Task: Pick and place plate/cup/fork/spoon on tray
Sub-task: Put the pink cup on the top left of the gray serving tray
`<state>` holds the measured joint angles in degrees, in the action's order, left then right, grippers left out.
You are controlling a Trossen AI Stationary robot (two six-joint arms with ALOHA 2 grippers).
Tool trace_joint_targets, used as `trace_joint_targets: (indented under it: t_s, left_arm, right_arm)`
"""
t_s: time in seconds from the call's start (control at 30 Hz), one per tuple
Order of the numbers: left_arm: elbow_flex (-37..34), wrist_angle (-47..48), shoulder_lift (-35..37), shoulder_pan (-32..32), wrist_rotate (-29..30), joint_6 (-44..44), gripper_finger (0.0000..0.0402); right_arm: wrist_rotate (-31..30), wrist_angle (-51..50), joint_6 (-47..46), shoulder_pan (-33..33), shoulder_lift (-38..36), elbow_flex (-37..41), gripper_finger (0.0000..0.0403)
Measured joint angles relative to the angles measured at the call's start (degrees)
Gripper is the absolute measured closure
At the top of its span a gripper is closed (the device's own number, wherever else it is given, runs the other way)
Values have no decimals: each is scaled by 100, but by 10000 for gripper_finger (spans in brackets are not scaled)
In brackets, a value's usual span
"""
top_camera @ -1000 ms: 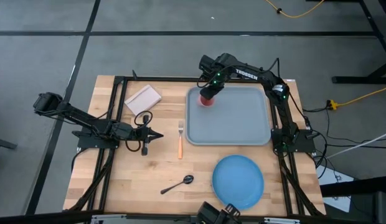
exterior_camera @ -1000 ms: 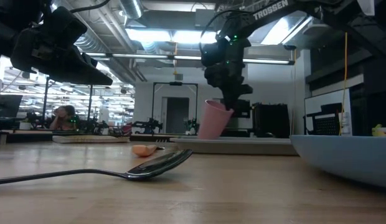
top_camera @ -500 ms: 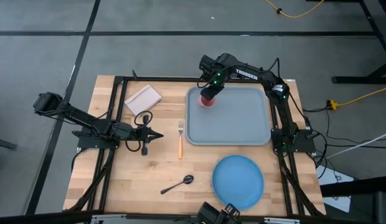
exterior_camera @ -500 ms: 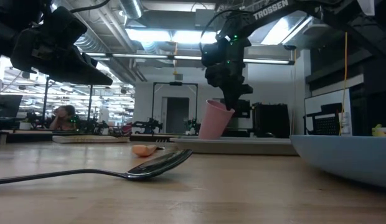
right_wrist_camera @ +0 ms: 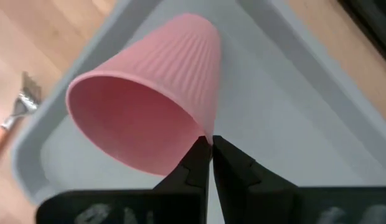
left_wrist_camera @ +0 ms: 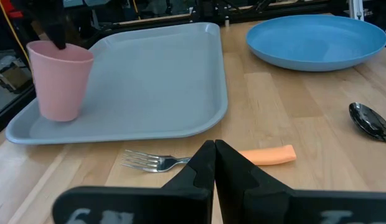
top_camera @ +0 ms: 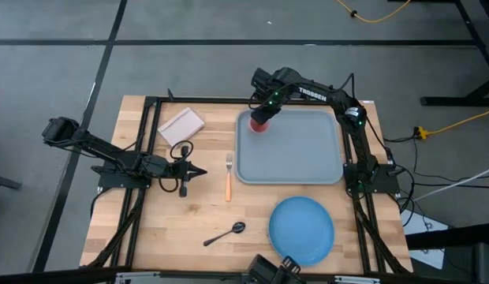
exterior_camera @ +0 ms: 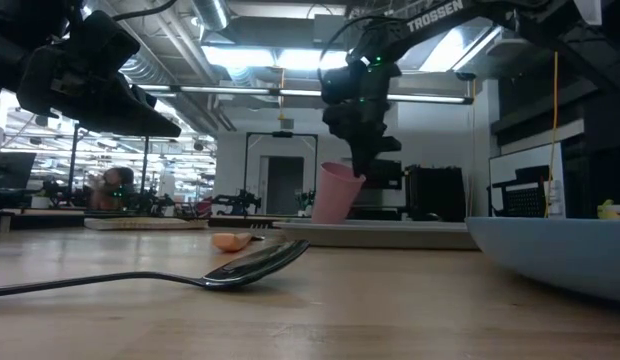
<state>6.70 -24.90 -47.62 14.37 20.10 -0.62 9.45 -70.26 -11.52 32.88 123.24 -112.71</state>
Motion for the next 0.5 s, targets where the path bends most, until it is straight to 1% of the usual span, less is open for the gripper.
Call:
trace_joint_targets:
  t_s: [0.07, 0.27, 0.33, 0.4, 0.5]
  left_arm:
    - [0, 2, 0, 0, -2, 0, 401]
    - [0, 2, 0, 2, 0, 0, 401]
    - [0, 2, 0, 2, -2, 0, 401]
    - [0, 2, 0, 2, -2, 0, 401]
    - [0, 1, 0, 1, -2, 0, 401]
  right_arm:
    - [114, 22, -3, 0, 0, -2, 381]
    - [128, -135, -178, -2, -11, -2, 381]
    - [224, -273, -204, 0, -24, -2, 381]
    - [409, -374, -75, 0, -52, -2, 381]
    - [469, -407, 100, -21, -86, -2, 381]
